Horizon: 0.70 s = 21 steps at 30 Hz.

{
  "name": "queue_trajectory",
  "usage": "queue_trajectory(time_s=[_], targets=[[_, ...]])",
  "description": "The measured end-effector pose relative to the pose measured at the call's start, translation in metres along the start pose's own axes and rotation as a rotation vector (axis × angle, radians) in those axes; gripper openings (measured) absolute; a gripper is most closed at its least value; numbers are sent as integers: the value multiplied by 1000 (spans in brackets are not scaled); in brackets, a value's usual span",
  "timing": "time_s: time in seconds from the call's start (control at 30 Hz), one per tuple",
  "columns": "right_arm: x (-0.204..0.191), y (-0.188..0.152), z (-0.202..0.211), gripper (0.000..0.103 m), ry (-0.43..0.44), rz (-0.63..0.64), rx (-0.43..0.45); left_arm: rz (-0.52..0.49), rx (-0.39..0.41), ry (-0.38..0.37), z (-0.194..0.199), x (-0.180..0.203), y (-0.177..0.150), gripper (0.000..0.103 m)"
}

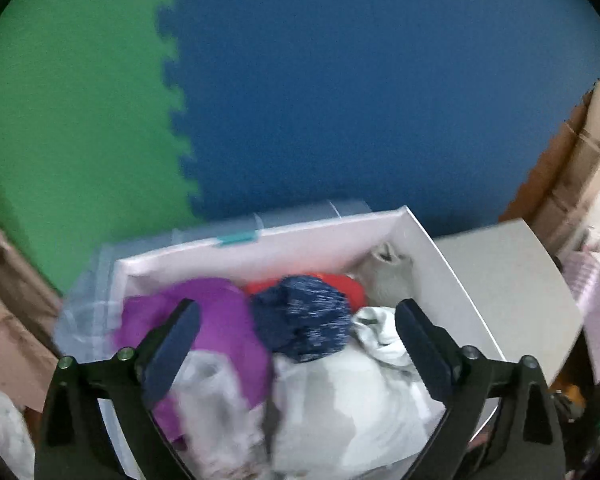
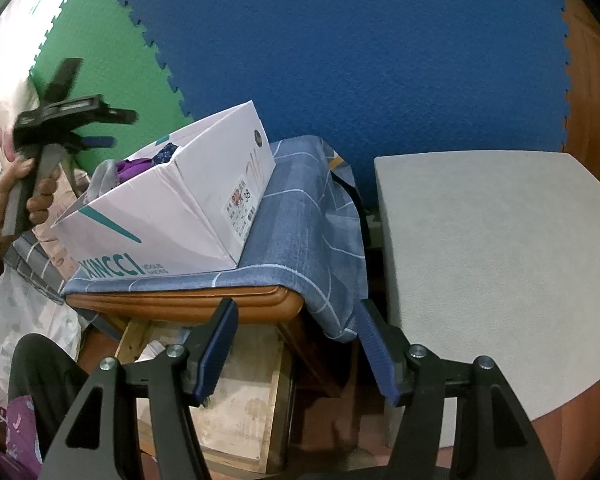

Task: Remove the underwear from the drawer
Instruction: 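Lift the navy cloth into the white box and open the left gripper, then withdraw the left gripper and reach the right gripper into the drawer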

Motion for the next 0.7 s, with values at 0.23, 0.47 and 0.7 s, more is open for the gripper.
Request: queue_trajectory(time_s=[0.23, 0.47, 0.7], targets=[[-17, 0, -1, 63, -29, 93, -7, 22, 172, 98, 86, -57, -68, 102], [-85, -4, -14, 63, 80, 329, -58, 243, 156, 176, 121, -177, -157, 102], [-176, -31, -60, 63, 299, 535, -224, 385, 175, 329, 133, -233, -219, 102]])
Point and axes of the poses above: each gripper's, at about its wrist camera, not at the fingertips, and z roughly against the way its jaws point, x to its right, y to its top, the point moved 3 cm from there along -z, roughly the way its jaws point, and after that the axes turned 11 degrees about z, right-handed, at the moved point
